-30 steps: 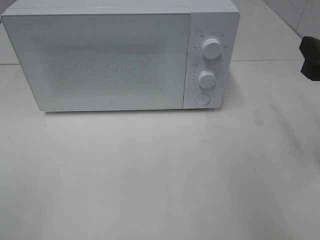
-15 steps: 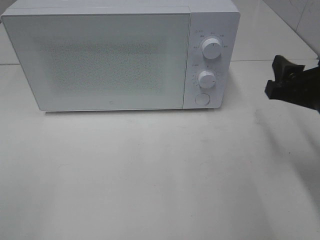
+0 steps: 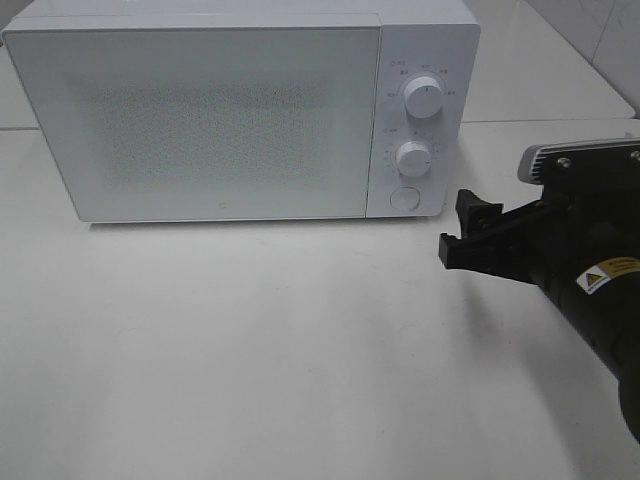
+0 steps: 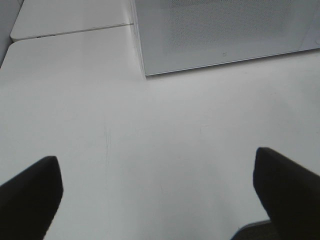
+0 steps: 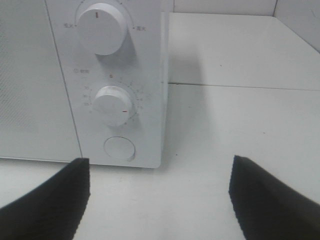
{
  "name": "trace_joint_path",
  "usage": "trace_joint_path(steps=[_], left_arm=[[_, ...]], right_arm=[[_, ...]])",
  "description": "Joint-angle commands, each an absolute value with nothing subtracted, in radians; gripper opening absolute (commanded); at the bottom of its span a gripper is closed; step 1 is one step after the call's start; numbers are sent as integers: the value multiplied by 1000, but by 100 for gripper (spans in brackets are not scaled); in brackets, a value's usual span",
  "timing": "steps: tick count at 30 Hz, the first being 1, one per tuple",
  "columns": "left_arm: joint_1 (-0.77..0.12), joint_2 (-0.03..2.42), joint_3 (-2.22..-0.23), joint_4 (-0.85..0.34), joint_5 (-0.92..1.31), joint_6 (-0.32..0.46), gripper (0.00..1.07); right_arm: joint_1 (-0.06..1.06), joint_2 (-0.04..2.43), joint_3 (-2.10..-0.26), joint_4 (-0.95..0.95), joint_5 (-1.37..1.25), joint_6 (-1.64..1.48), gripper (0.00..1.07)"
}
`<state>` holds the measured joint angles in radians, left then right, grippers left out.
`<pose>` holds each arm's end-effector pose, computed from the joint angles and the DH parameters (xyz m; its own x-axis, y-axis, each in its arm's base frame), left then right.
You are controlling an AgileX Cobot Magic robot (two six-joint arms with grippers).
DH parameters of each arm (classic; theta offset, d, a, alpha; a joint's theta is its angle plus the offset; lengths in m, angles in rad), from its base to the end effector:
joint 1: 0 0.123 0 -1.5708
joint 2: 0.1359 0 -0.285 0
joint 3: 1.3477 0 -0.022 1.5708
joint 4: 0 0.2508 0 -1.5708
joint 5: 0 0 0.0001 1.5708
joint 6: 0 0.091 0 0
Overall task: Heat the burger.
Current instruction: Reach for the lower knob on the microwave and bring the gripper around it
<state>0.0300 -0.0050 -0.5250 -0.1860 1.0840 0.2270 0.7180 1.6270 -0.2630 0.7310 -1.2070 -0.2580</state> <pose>-0.0099 -0.0152 0.2834 -0.4229 0.1243 -0.8976 0.1772 0.9828 0.0525 0.2016 0.1008 0.1564 -0.1363 -0.0664 -0.9884 -0.0448 0.9971 -0.0608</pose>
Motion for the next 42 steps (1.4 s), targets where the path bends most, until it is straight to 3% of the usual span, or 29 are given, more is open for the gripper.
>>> trace_joint_path(steps=[1,8,28,42], left_arm=[[30,-26,-522,-186,1081,223,96],[30,-26,-522,-186,1081,223,96],[30,-26,-522,-186,1081,223,96],[30,-26,-522,-186,1081,223,96]], right_arm=[[746,1647,-293,744,-1398,-274,75],[811,1739,-377,803,-1398,-284,75],[818,1783,-404,828,-1385,-260,75],[818,1783,-404,827,-1364,0,71]])
